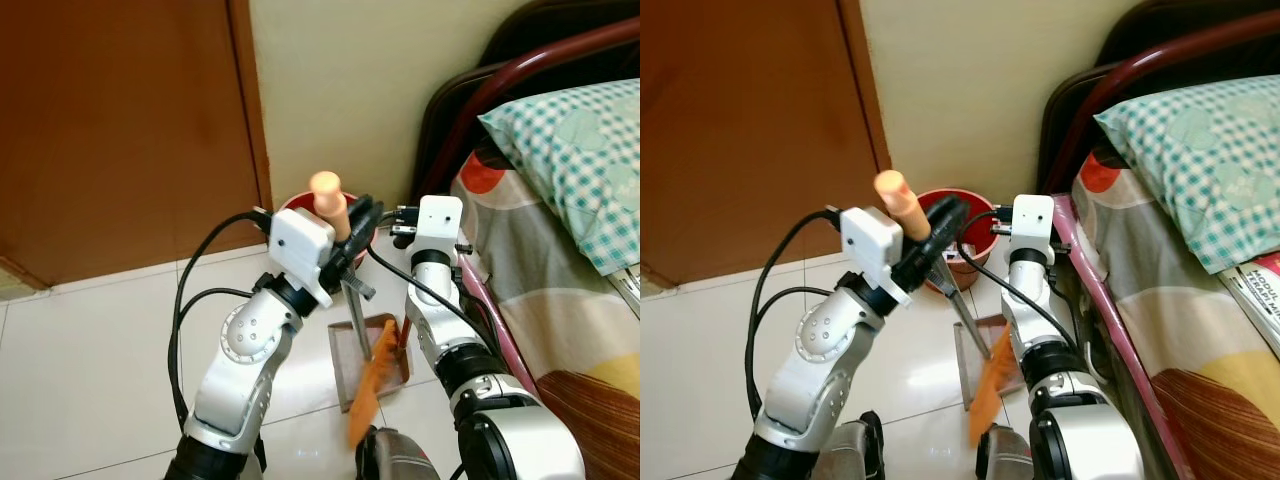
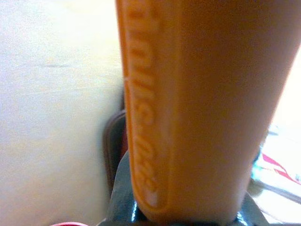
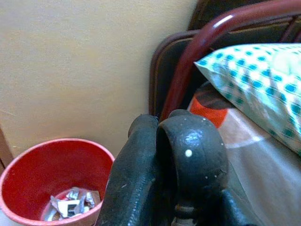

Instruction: Sweep floor

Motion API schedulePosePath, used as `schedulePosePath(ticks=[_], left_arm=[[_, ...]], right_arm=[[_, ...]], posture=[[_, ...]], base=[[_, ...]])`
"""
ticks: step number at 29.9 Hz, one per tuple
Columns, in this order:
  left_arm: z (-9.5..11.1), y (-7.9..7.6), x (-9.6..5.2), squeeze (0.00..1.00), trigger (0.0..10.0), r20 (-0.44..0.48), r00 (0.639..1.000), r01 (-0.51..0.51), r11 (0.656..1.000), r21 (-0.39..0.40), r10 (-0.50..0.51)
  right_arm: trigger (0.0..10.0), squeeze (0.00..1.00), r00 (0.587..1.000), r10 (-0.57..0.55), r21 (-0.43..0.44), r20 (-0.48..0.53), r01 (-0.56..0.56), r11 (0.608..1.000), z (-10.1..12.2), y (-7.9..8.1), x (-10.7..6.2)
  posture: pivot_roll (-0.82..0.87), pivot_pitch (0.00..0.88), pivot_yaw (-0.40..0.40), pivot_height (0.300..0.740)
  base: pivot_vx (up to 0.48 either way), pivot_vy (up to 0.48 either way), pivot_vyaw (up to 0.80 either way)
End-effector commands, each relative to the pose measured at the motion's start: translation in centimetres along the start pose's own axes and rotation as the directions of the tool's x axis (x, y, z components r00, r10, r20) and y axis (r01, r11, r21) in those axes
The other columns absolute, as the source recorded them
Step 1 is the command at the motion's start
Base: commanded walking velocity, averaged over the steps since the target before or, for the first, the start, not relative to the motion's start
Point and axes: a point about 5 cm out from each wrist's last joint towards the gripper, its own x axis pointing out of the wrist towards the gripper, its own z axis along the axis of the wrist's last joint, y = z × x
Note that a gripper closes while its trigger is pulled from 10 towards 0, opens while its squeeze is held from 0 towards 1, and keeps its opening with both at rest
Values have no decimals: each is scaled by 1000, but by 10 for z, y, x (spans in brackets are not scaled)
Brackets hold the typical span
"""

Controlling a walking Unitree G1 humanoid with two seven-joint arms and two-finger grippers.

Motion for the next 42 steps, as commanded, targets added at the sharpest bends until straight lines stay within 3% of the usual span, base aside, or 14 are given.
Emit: schedulePosePath(ticks=[1,7,12,18,23,25,30,35,42], left_arm=[[4,10,-2,0,10000,27,998,-62,998,-11,63],[14,47,-20,0,10000,50,973,-229,970,80,226],[35,79,-40,0,10000,115,929,-367,916,162,352],[47,97,-47,0,10000,149,898,-436,884,168,415],[28,105,-59,0,10000,83,889,-456,859,233,450],[5,106,-72,0,10000,5,884,-452,852,264,468],[-25,99,-90,0,10000,-102,877,-422,855,300,469],[-44,97,-100,0,10000,-161,867,-411,860,302,471],[-55,99,-102,0,10000,-175,869,-395,862,319,463]], right_arm=[[10000,0,1000,-7,13,0,7,1000,4,-2,5],[10000,0,1000,-20,15,-2,20,1000,8,-10,12],[10000,0,1000,-27,9,-10,27,1000,6,-17,14],[10000,0,999,-32,8,-38,32,999,-1,-23,13],[10000,0,998,-20,50,-60,23,998,-3,-25,13],[10000,0,998,-4,76,-58,9,997,-4,-28,13],[10000,0,998,9,118,-63,-1,993,-11,-39,5],[10000,0,995,8,119,-103,4,993,-20,-52,-4],[10000,0,979,35,127,-203,-9,992,-37,-67,-23]], posture=[[86,192,-45,740],[85,163,-57,740],[90,143,-64,740],[101,126,-65,740],[101,109,-62,740],[90,84,-55,740],[65,46,-42,740],[46,18,-32,740],[36,2,-29,740]], base=[[0,0,0],[0,0,0],[0,0,0],[0,0,0],[0,0,0],[0,0,0],[0,0,0],[0,0,0],[0,0,0]])
